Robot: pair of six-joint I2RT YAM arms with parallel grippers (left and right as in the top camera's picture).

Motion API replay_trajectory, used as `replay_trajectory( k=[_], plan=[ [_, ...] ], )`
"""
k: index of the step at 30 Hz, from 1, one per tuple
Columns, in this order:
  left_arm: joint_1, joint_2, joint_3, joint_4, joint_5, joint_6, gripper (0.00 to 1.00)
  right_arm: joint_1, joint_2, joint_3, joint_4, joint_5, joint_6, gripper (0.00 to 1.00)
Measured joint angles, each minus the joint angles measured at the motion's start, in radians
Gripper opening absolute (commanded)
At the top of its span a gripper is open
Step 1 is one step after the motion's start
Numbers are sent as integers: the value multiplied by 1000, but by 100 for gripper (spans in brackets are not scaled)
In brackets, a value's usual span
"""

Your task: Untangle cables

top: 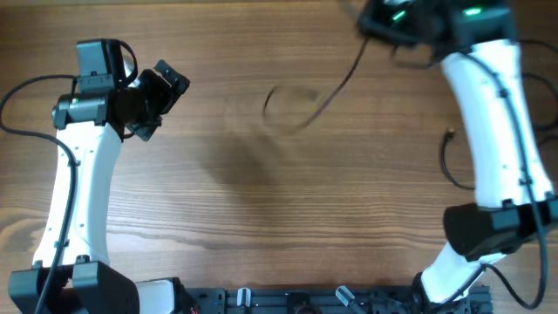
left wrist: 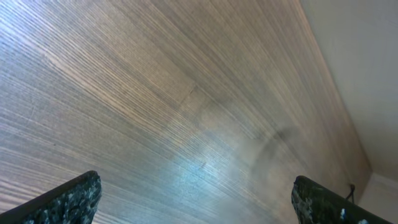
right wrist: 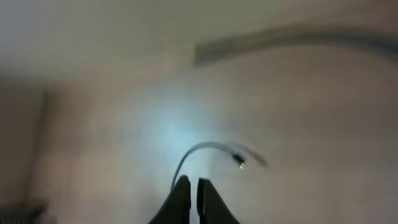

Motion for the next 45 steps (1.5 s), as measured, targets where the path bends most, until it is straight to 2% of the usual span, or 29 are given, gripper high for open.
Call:
replay_trajectory(
  k=[6,9,10,11,13,14,18,25,29,32,34,35,36,38,41,45],
  plan=[
    [0,0,0,0,0,0,100,-359,30,22,348,113,-25,4],
    [0,0,0,-1,0,0,100,-415,126,32,462,186,-39,4],
    [0,0,0,-1,0,0,100,-428,187,32,482,221,-47,10],
    [0,0,0,0,0,0,100,-433,243,32,491,254,-50,22],
    [0,0,0,-2,0,0,100,-436,345,32,502,299,-82,86],
    [0,0,0,-1,0,0,100,-436,415,31,486,322,-99,100],
    [0,0,0,-2,0,0,100,-436,489,26,379,340,-118,100],
    [0,0,0,-2,0,0,100,-435,405,26,251,213,-160,100],
    [0,0,0,-2,0,0,100,-435,250,29,240,253,-94,100],
    [0,0,0,-1,0,0,100,-436,228,43,14,233,28,100],
    [0,0,0,-1,0,0,100,-436,237,35,-79,235,71,66],
    [0,0,0,-2,0,0,100,-436,238,31,-109,235,61,65],
    [0,0,0,-2,0,0,100,-436,238,31,-122,235,62,67],
    [0,0,0,-1,0,0,100,-436,238,31,-191,211,24,100],
    [0,0,0,-1,0,0,100,-436,238,30,-302,96,-25,100],
    [0,0,0,-2,0,0,100,-441,238,30,-287,-182,-79,99]
  ],
)
